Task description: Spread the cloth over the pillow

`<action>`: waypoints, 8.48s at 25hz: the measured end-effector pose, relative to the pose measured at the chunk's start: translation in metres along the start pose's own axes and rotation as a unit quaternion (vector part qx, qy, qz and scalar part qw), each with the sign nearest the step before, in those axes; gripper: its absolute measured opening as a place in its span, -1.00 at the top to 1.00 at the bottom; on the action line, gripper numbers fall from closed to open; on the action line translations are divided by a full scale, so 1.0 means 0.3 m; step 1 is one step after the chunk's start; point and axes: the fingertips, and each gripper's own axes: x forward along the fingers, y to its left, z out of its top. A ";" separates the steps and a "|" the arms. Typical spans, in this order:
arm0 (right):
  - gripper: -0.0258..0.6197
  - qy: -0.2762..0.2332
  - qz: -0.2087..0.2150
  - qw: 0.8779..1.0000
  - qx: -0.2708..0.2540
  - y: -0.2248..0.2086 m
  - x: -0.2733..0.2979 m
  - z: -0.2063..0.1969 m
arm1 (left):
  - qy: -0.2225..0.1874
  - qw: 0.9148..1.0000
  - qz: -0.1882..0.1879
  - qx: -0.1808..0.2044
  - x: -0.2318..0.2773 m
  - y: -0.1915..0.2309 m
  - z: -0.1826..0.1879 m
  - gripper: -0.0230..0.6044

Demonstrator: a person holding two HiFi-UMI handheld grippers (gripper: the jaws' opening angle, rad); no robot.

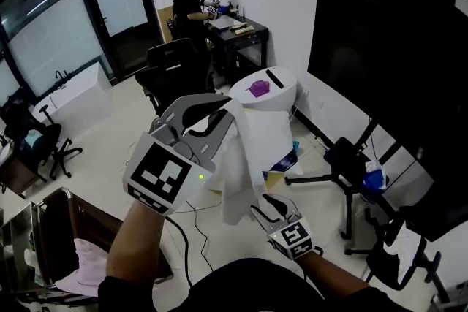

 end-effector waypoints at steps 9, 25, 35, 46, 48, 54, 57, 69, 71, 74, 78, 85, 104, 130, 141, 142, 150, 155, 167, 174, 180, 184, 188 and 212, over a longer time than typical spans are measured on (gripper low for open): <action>0.33 0.092 0.001 0.996 0.013 -0.036 0.067 -0.297 | -0.009 1.000 0.016 -0.003 -0.033 0.032 0.047 0.93; 0.89 0.075 -0.061 0.995 0.031 -0.189 -0.045 -0.257 | 0.026 0.998 0.059 -0.019 -0.121 0.130 -0.090 0.93; 0.89 -0.008 -0.119 0.993 -0.011 -0.436 -0.213 0.063 | 0.098 0.990 0.090 -0.055 -0.215 0.148 -0.374 0.93; 0.89 -0.071 -0.131 0.983 -0.108 -0.625 -0.295 0.424 | 0.182 0.973 0.119 -0.076 -0.301 0.133 -0.644 0.93; 0.89 -0.077 -0.131 0.981 -0.123 -0.663 -0.299 0.471 | 0.188 0.970 0.133 -0.072 -0.320 0.169 -0.654 0.93; 0.89 -0.093 -0.122 0.975 -0.160 -0.734 -0.265 0.611 | 0.194 0.964 0.171 -0.064 -0.359 0.307 -0.670 0.93; 0.89 -0.101 -0.118 0.974 -0.165 -0.755 -0.213 0.682 | 0.195 0.963 0.176 -0.062 -0.365 0.375 -0.694 0.93; 0.89 -0.137 -0.156 0.961 -0.180 -0.814 0.114 1.017 | 0.144 0.976 0.159 -0.033 -0.290 0.754 -0.792 0.93; 0.89 -0.134 -0.168 0.959 -0.186 -0.869 0.162 1.048 | 0.145 0.976 0.159 -0.031 -0.264 0.822 -0.817 0.93; 0.89 -0.121 -0.175 0.958 -0.193 -0.960 0.232 1.075 | 0.149 0.975 0.163 -0.026 -0.223 0.915 -0.854 0.93; 0.89 -0.110 -0.181 0.956 -0.204 -1.084 0.321 1.113 | 0.159 0.972 0.169 -0.021 -0.145 1.040 -0.914 0.93; 0.89 -0.118 -0.165 0.955 -0.215 -1.272 0.502 1.211 | 0.163 0.967 0.194 -0.030 0.024 1.223 -0.992 0.93; 0.89 -0.069 -0.184 0.956 -0.216 -1.643 1.048 1.264 | 0.181 0.966 0.181 -0.037 0.337 1.655 -1.344 0.93; 0.89 0.063 -0.083 0.982 -0.158 -1.317 1.086 0.434 | 0.273 0.930 0.131 -0.209 0.047 0.944 -2.046 0.93; 0.89 0.051 -0.075 0.989 -0.117 -1.167 0.933 0.337 | 0.298 0.918 0.152 -0.213 -0.137 0.722 -1.972 0.93; 0.89 0.048 -0.076 0.989 -0.118 -1.162 0.922 0.342 | 0.296 0.919 0.155 -0.210 -0.142 0.722 -1.956 0.93; 0.89 0.028 -0.074 0.990 -0.118 -1.152 0.839 0.355 | 0.282 0.926 0.175 -0.180 -0.161 0.720 -1.818 0.93; 0.89 0.037 -0.059 0.989 -0.128 -1.110 0.821 0.303 | 0.310 0.915 0.168 -0.193 -0.202 0.620 -1.861 0.93; 0.89 0.037 -0.063 0.987 -0.140 -1.187 0.863 0.304 | 0.308 0.919 0.176 -0.175 -0.132 0.709 -1.829 0.93; 0.87 0.067 -0.104 0.981 -0.151 -1.302 0.906 0.260 | 0.293 0.929 0.163 -0.154 -0.049 0.774 -1.793 0.93; 0.76 0.130 -0.123 0.980 -0.085 -1.410 0.919 0.040 | 0.287 0.931 0.163 -0.156 -0.044 0.785 -1.788 0.93; 0.76 0.147 -0.112 0.977 -0.103 -1.407 0.934 -0.044 | 0.288 0.934 0.152 -0.151 -0.036 0.771 -1.794 0.93; 0.57 0.175 -0.156 0.961 -0.147 -1.445 0.916 -0.101 | 0.285 0.933 0.150 -0.163 -0.029 0.754 -1.812 0.93; 0.09 0.296 -0.116 0.947 -0.041 -1.437 0.659 -0.582 | 0.270 0.935 0.139 -0.183 0.027 0.800 -1.867 0.93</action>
